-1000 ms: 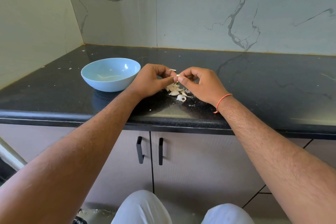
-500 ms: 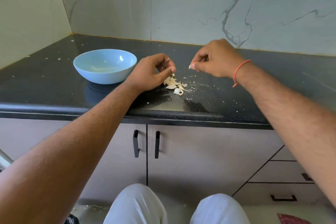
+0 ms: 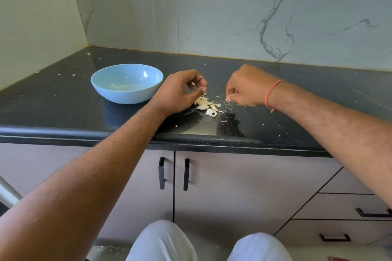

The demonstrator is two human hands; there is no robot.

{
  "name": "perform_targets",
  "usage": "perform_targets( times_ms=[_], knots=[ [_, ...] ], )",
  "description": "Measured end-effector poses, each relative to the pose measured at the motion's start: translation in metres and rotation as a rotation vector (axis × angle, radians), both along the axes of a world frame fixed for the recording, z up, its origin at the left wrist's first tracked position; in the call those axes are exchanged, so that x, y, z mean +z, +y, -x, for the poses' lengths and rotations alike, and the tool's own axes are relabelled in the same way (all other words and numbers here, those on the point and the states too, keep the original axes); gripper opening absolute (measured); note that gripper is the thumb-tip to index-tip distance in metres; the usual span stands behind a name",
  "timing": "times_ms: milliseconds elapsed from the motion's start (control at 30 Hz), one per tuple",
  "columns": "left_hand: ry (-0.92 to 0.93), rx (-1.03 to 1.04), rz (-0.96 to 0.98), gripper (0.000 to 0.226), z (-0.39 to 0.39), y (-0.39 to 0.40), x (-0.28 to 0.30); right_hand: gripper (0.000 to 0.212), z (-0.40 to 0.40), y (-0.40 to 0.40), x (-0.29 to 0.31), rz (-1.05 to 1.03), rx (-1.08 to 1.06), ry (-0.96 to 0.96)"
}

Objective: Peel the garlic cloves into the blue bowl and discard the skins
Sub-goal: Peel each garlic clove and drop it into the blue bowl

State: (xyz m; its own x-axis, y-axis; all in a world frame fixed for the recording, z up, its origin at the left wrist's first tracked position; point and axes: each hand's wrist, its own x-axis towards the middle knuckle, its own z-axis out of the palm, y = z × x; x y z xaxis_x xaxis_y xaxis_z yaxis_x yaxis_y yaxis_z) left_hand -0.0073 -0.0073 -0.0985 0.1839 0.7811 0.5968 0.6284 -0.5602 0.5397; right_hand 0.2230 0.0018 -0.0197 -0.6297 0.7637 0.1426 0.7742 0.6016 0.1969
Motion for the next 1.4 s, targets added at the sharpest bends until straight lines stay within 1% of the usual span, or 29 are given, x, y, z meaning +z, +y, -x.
perform_targets(
  times_ms=[67, 167, 200, 233, 267, 333, 367, 467, 533, 600, 700, 833, 933, 1133, 1400],
  knots=[
    [0.000, 0.003, -0.003, 0.009, 0.001, 0.000, 0.000, 0.015, -0.001, 0.005, 0.009, -0.029, -0.013, 0.062],
    [0.009, 0.024, -0.005, 0.008, 0.000, -0.002, 0.000, 0.014, 0.004, 0.005, -0.003, 0.012, 0.011, -0.066],
    [0.012, 0.026, 0.002, 0.010, 0.000, -0.002, 0.000, 0.013, 0.004, 0.005, -0.006, 0.038, 0.009, -0.064],
    [0.013, 0.029, 0.007, 0.014, 0.000, -0.003, 0.001, 0.012, 0.003, 0.006, -0.005, 0.062, 0.003, -0.009],
    [0.013, 0.026, 0.014, 0.020, 0.000, -0.003, 0.001, 0.010, 0.002, 0.009, -0.002, 0.082, -0.003, 0.096],
    [0.004, 0.005, 0.033, 0.032, 0.000, -0.006, 0.004, 0.008, -0.001, 0.017, -0.003, 0.147, 0.001, 0.389],
    [0.007, -0.005, 0.034, 0.034, 0.000, -0.007, 0.005, 0.008, -0.001, 0.019, -0.008, 0.219, 0.007, 0.540],
    [0.008, 0.024, -0.006, 0.022, -0.001, -0.006, 0.006, 0.003, 0.007, 0.020, -0.029, 0.496, 0.051, 0.914],
    [-0.021, 0.050, -0.015, 0.014, -0.001, -0.006, 0.006, 0.005, 0.009, 0.024, -0.038, 0.613, 0.073, 1.064],
    [-0.022, 0.068, -0.003, 0.013, -0.002, -0.006, 0.006, 0.011, 0.008, 0.030, -0.045, 0.676, 0.085, 1.141],
    [-0.007, 0.097, 0.054, 0.013, -0.003, -0.006, 0.007, 0.016, 0.009, 0.034, -0.059, 0.721, 0.115, 1.204],
    [-0.004, 0.085, 0.097, 0.008, -0.004, -0.004, 0.005, 0.011, 0.008, 0.035, -0.071, 0.698, 0.149, 1.257],
    [0.001, 0.062, 0.105, 0.001, -0.005, -0.005, 0.007, 0.009, 0.009, 0.034, -0.072, 0.611, 0.148, 1.210],
    [0.043, 0.059, 0.094, 0.008, -0.007, -0.007, 0.007, 0.011, 0.011, 0.029, -0.073, 0.519, 0.128, 1.146],
    [0.073, 0.036, 0.098, 0.008, -0.006, -0.005, 0.007, 0.014, 0.015, 0.021, -0.071, 0.327, 0.108, 1.076]
  ],
)
